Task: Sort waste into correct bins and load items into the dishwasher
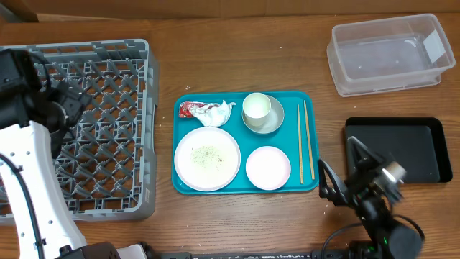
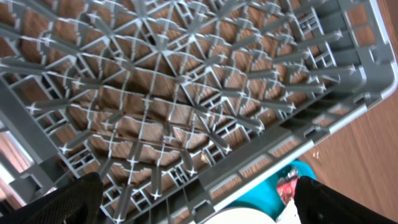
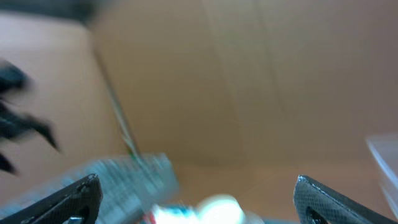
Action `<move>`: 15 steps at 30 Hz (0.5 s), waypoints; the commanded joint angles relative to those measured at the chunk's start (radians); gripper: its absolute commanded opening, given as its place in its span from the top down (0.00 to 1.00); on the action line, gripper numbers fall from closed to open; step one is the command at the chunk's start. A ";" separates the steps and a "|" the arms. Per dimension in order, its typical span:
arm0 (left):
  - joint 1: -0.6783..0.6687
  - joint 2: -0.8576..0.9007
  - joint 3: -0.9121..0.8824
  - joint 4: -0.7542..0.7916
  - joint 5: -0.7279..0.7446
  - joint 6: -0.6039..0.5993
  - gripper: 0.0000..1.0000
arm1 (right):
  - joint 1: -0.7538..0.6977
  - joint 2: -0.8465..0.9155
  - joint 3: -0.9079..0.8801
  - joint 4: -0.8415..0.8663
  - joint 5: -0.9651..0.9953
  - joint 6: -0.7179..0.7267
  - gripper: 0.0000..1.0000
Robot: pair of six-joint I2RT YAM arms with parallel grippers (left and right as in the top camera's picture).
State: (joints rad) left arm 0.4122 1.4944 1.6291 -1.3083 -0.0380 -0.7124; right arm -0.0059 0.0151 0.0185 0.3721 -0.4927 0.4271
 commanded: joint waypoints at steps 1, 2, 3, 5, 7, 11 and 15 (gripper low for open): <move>0.013 -0.016 0.023 0.000 0.012 -0.054 0.00 | 0.005 -0.012 0.002 0.227 0.040 0.203 0.00; 0.012 -0.016 0.023 0.000 0.012 -0.054 0.00 | 0.005 -0.012 0.021 0.249 0.090 0.215 0.00; 0.012 -0.016 0.023 0.000 0.012 -0.054 0.00 | 0.005 -0.009 0.057 0.242 0.134 0.216 0.00; 0.012 -0.016 0.023 0.000 0.012 -0.054 0.00 | 0.005 0.015 0.156 0.148 0.135 0.170 0.00; 0.012 -0.016 0.023 0.000 0.012 -0.054 0.00 | 0.005 0.073 0.303 -0.076 0.087 0.090 0.00; 0.012 -0.016 0.023 0.000 0.012 -0.054 0.00 | 0.005 0.355 0.686 -0.681 -0.006 -0.104 0.00; 0.012 -0.016 0.023 0.000 0.012 -0.054 0.00 | 0.011 0.692 1.064 -1.211 0.001 -0.224 0.01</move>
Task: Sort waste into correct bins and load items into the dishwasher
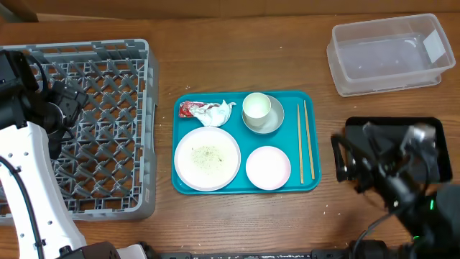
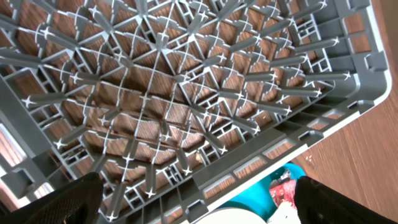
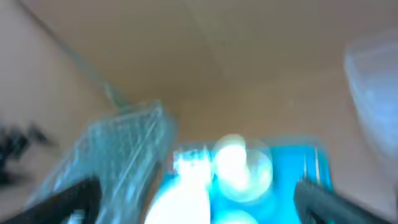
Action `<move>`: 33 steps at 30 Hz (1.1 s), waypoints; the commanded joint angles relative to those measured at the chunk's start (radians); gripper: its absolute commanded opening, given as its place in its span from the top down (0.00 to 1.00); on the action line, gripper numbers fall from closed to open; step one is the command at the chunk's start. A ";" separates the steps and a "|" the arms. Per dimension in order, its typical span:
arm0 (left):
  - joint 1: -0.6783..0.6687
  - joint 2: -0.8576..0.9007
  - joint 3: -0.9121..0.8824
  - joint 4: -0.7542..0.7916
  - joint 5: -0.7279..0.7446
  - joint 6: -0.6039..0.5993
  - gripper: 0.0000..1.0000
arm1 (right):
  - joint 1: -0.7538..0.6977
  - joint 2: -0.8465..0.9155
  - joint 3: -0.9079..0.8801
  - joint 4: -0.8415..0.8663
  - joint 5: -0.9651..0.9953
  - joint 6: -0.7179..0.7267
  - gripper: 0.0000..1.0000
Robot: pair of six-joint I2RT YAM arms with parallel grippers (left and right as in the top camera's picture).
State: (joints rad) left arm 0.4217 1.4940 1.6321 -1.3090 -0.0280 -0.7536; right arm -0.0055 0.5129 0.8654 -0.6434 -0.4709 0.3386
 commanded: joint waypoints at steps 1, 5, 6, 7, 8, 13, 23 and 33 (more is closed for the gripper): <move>0.003 -0.016 0.020 0.001 0.002 -0.013 0.00 | 0.020 0.248 0.271 -0.264 -0.021 -0.157 0.00; 0.003 -0.016 0.020 0.000 0.002 -0.013 0.00 | 0.119 0.436 0.410 -0.465 -0.021 -0.216 0.01; 0.003 -0.016 0.020 0.000 0.002 -0.013 0.00 | 0.150 0.467 0.419 -0.489 -0.021 -0.216 0.01; 0.003 -0.016 0.020 0.000 0.002 -0.013 0.00 | 0.191 0.500 0.420 -0.512 -0.021 -0.214 0.01; 0.003 -0.016 0.020 0.001 0.002 -0.013 0.00 | 0.236 0.532 0.420 -0.531 -0.021 -0.208 0.01; 0.003 -0.016 0.020 0.001 0.002 -0.013 0.00 | 0.435 0.690 0.418 -0.548 -0.035 -0.200 0.00; 0.003 -0.016 0.020 0.001 0.002 -0.013 0.00 | 0.561 0.992 0.418 -0.410 -0.125 -0.042 0.00; 0.003 -0.016 0.020 0.001 0.002 -0.013 0.00 | 0.622 1.034 0.418 -0.394 0.082 0.072 0.15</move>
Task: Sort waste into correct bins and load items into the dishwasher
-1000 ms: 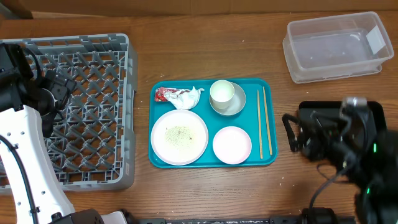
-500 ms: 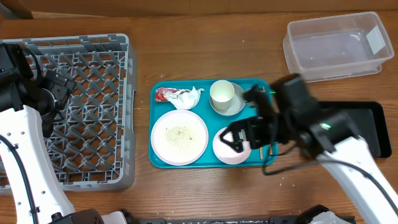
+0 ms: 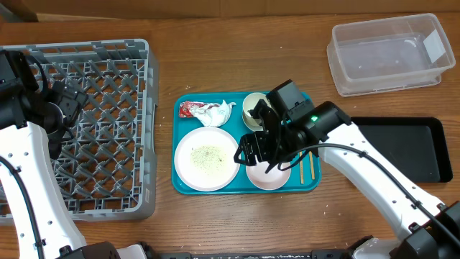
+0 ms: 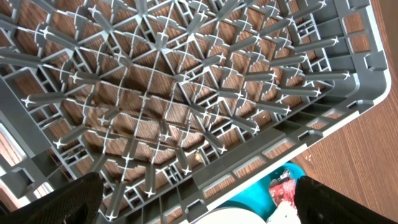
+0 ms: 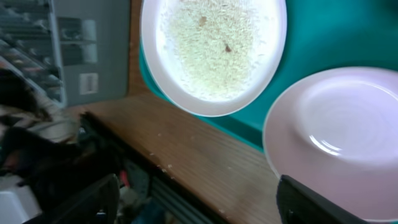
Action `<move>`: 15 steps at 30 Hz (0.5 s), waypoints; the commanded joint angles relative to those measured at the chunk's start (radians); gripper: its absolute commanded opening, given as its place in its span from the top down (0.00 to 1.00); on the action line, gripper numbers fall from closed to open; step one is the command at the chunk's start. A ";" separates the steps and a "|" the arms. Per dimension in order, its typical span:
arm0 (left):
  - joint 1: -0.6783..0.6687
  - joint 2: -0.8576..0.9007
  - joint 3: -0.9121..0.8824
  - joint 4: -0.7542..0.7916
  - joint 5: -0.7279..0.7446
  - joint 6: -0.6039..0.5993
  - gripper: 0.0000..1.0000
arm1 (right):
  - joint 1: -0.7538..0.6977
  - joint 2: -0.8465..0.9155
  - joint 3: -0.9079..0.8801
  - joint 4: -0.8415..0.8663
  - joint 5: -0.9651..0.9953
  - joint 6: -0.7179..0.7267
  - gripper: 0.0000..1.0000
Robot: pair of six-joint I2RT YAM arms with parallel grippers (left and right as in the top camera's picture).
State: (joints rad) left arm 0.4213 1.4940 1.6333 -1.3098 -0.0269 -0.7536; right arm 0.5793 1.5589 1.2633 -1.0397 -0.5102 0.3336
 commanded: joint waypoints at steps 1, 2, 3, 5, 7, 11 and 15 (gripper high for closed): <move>0.003 -0.016 0.019 0.001 0.001 -0.013 0.00 | 0.053 -0.012 0.021 -0.001 0.173 0.117 0.14; 0.003 -0.016 0.019 0.002 0.001 -0.013 0.00 | 0.069 -0.012 0.021 -0.003 0.220 0.153 0.14; 0.003 -0.016 0.019 0.002 0.001 -0.013 0.00 | 0.081 -0.012 0.021 -0.005 0.258 0.185 0.14; 0.003 -0.016 0.019 0.002 0.001 -0.013 0.00 | 0.106 -0.012 0.021 -0.005 0.338 0.240 0.13; 0.003 -0.016 0.019 0.002 0.001 -0.013 0.00 | 0.125 -0.012 0.021 -0.005 0.392 0.277 0.12; 0.003 -0.016 0.019 0.002 0.001 -0.013 0.00 | 0.133 -0.012 0.022 -0.005 0.413 0.304 0.12; 0.003 -0.016 0.019 0.002 0.001 -0.013 0.00 | 0.127 -0.023 0.064 -0.059 0.480 0.343 0.07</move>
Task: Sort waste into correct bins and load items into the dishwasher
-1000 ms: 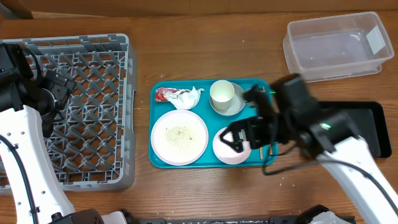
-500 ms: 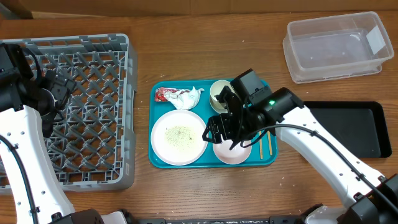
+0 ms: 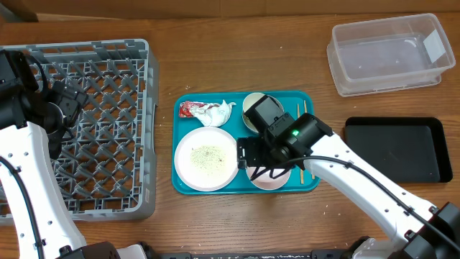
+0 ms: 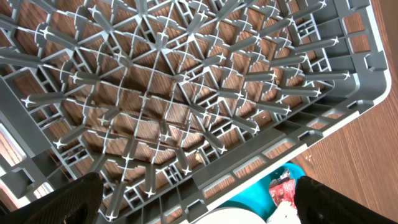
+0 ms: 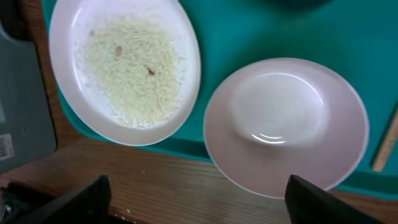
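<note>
A teal tray (image 3: 309, 101) holds a large white plate with crumbs (image 3: 206, 158), a small pink plate (image 5: 286, 124), a bowl with a cup in it (image 3: 251, 104), a red wrapper with a crumpled napkin (image 3: 208, 111) and chopsticks (image 3: 303, 108). My right gripper (image 5: 199, 205) hangs open low over the small plate's near edge, with nothing between its fingers, and partly hides that plate from overhead. My left gripper (image 4: 199, 202) is open and empty above the grey dish rack (image 3: 93, 122).
A clear plastic bin (image 3: 388, 54) stands at the back right. A black tray (image 3: 399, 147) lies at the right, beside the teal tray. The dish rack fills the left side of the table and holds nothing.
My right gripper has shifted a little to the left over the teal tray and turned, so the small pink plate now sits in the middle of its view. The left arm is unchanged.
My right arm was first low at the front right, near the black tray, then above that tray. Half a second ago it was over the teal tray's plates, and now it hangs open over the small plate. The left gripper stayed open above the rack.
</note>
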Action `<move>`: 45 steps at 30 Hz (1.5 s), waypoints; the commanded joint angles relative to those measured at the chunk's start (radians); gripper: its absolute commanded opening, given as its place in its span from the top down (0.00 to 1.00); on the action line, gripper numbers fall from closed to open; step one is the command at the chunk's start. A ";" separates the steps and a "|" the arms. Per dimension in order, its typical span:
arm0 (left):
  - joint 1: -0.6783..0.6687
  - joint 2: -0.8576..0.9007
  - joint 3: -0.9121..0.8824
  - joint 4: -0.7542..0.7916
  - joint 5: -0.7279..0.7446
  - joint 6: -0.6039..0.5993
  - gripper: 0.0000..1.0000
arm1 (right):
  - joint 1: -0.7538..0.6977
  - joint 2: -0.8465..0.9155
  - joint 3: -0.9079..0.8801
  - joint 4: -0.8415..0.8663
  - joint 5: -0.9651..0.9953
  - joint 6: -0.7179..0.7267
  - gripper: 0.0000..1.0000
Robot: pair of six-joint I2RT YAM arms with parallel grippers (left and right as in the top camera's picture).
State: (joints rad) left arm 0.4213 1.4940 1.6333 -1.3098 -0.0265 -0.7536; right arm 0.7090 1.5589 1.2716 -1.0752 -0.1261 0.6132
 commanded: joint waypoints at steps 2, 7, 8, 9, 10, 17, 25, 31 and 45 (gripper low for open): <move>0.003 -0.016 0.019 0.001 0.001 -0.013 0.00 | -0.010 -0.042 0.105 -0.097 0.205 0.105 0.00; 0.003 -0.016 0.019 0.001 0.001 -0.013 0.00 | -0.063 -0.108 0.295 -0.328 0.510 0.220 0.00; 0.003 -0.016 0.019 0.001 0.001 -0.013 0.00 | -0.082 -0.120 0.323 -0.351 0.528 0.227 0.00; 0.003 -0.016 0.019 0.001 0.001 -0.013 0.00 | -0.111 -0.135 0.352 -0.365 0.535 0.225 0.00; 0.003 -0.016 0.019 0.002 0.001 -0.013 0.00 | -0.146 -0.153 0.373 -0.371 0.537 0.225 0.00; 0.003 -0.016 0.019 0.002 0.010 -0.013 0.00 | -0.548 -0.251 0.395 -0.351 0.537 0.225 0.00; 0.001 -0.016 0.019 -0.072 0.316 0.007 0.00 | -0.790 -0.238 0.390 -0.382 0.498 0.225 0.00; -0.161 -0.015 0.018 -0.124 0.656 0.256 0.00 | -0.800 -0.232 0.390 -0.375 0.499 0.225 0.00; -1.002 0.029 0.018 0.033 0.269 0.166 0.01 | -0.800 -0.233 0.390 -0.375 0.499 0.225 0.00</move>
State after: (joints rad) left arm -0.4969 1.5055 1.6337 -1.3075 0.3122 -0.5735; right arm -0.0853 1.3262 1.6539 -1.4551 0.3691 0.8341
